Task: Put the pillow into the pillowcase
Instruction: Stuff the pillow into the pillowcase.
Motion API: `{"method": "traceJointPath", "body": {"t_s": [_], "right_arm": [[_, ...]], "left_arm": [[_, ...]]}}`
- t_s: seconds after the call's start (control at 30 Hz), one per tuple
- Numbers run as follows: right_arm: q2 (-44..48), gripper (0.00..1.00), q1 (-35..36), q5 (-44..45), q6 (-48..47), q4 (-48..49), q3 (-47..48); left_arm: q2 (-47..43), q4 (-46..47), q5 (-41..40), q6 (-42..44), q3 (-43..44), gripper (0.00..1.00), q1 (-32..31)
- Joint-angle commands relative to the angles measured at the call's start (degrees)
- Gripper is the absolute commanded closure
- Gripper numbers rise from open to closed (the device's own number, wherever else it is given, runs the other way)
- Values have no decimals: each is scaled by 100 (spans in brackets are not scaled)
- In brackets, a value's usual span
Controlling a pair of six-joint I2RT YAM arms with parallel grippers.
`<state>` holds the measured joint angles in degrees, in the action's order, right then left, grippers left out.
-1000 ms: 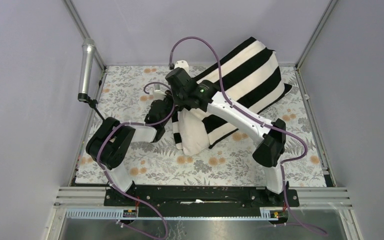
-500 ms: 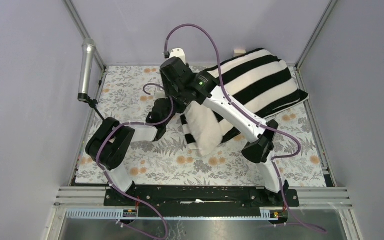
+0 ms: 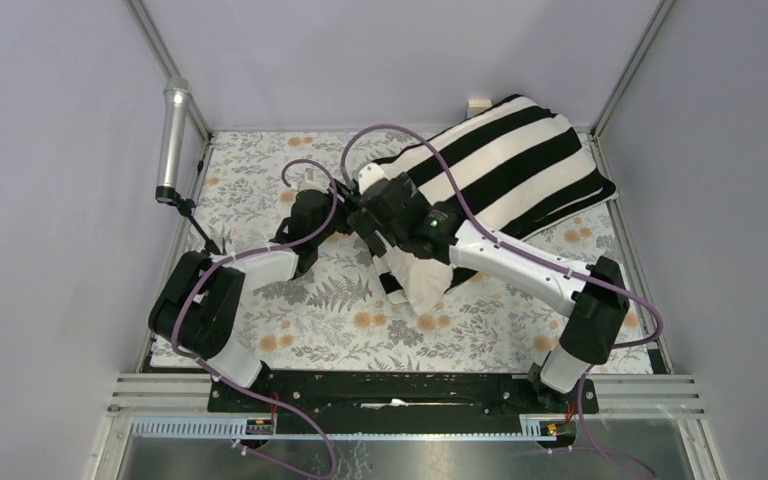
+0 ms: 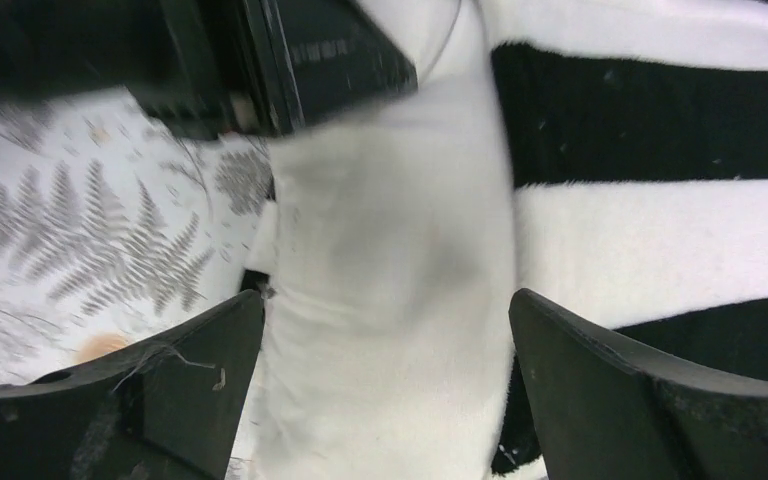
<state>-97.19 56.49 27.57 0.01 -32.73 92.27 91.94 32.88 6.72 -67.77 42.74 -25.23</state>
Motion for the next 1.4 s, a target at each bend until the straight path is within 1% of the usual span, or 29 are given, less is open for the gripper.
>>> {"method": "traceJointPath", "body": {"t_s": [0.0, 0.03, 0.07, 0.17, 0.2, 0.27, 0.33, 0.47, 0.53, 0.6, 0.67, 0.73, 0.83, 0.93, 1.03, 1.07, 1.17, 1.27, 1.37], "right_arm": [[432, 0, -146, 150, -990, 1177, -927], [381, 0, -183, 206, -1083, 1262, -975], [275, 0, -194, 452, -1181, 1316, -960], [-145, 0, -218, 1451, -1424, 1449, -786], [-256, 0, -258, 1639, -1463, 1473, -725], [-489, 0, -270, 2329, -1567, 1494, -576], [-565, 0, -240, 2527, -1498, 1313, -427], [-414, 0, -232, 2754, -1668, 1738, -582], [-281, 0, -193, 2447, -1549, 1616, -487], [-47, 0, -87, 1962, -1389, 1569, -379], [66, 0, -18, 1355, -1043, 1161, -50], [143, 1, -21, 1088, -901, 1013, 119], [210, 0, -165, 920, -853, 978, 204], [6, 0, -587, 571, -762, 594, 463], [-392, 0, -1028, -532, -624, 145, 777], [-548, 0, -1090, -807, -600, -24, 921], [-993, 0, -1114, -1228, -490, -463, 1270], [-1071, 0, -1114, -1637, -189, -587, 1069], [-925, 0, -1102, -2017, 108, -514, 592]], "left_arm": [[-435, -1147, -1, 251, 126, 44, 118], [-480, -1230, -23, 256, 113, 43, 130], [-501, -1275, -23, 255, 116, 42, 144], [-548, -1357, 4, 277, 111, 40, 159], [-560, -1368, 25, 289, 112, 40, 167], [-560, -1430, 33, 298, 115, 40, 168], [-542, -1424, 63, 312, 89, 40, 168], [-478, -1349, 147, 292, 47, 40, 176], [-451, -1301, 198, 290, 28, 40, 177], [-405, -1273, 249, 290, 32, 40, 185], [-345, -1219, 298, 290, 34, 40, 194], [-279, -1186, 367, 278, 50, 41, 203], [-232, -1132, 412, 258, 33, 42, 203], [-201, -1078, 448, 230, 23, 43, 212], [-157, -1034, 474, 201, 36, 44, 212], [-132, -1024, 483, 195, 53, 43, 212], [-29, -992, 513, 145, 120, 44, 221], [143, -1015, 530, 132, 280, 44, 234], [322, -1050, 546, 144, 481, 44, 254]]}}
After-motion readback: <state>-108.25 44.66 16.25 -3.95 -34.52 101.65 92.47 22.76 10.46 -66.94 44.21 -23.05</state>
